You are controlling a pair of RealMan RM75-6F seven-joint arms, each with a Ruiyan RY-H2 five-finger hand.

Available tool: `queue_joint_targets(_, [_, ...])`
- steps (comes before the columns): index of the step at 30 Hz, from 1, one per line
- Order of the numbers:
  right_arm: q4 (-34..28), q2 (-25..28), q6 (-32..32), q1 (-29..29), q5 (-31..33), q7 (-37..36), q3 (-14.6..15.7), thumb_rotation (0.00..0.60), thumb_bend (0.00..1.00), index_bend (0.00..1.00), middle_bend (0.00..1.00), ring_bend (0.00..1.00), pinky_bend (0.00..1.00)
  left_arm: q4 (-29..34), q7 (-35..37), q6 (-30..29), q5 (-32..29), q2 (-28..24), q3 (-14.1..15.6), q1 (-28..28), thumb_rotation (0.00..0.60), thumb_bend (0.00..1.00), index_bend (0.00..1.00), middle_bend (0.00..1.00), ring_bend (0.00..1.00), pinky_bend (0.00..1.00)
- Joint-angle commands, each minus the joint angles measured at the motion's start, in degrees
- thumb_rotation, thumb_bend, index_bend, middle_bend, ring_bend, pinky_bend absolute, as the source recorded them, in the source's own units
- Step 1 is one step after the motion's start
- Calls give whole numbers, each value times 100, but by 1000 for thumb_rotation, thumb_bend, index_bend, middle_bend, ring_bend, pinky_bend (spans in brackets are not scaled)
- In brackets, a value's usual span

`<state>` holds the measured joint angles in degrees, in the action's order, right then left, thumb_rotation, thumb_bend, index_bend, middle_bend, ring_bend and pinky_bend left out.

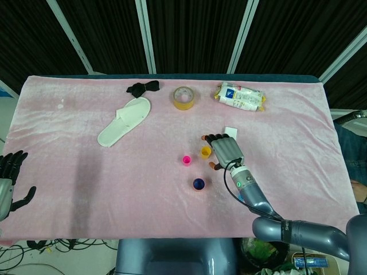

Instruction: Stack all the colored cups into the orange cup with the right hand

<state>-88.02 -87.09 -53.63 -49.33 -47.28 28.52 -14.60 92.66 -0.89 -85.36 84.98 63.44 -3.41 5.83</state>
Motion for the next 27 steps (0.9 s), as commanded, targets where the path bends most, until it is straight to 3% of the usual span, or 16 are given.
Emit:
queue_joint_targets(1, [323,-188,133,-118,120,-33,-7,600,169,219,246,214,215,1,1,2,0,-1,1,0,600,342,45,42,0,12])
queue_joint_targets(15, [1295,-782,425,-318,170,-294,48,600,177,271,319,214,215,15,16,52,-65,-16,-17,13,600,342,46,42,0,12])
queue_joint_targets(27, [2021,-1133,641,-328,89,-580,99,600,341,394,432,223,216,34,34,97,-106,-36,-23,24,600,342,45,42,0,12])
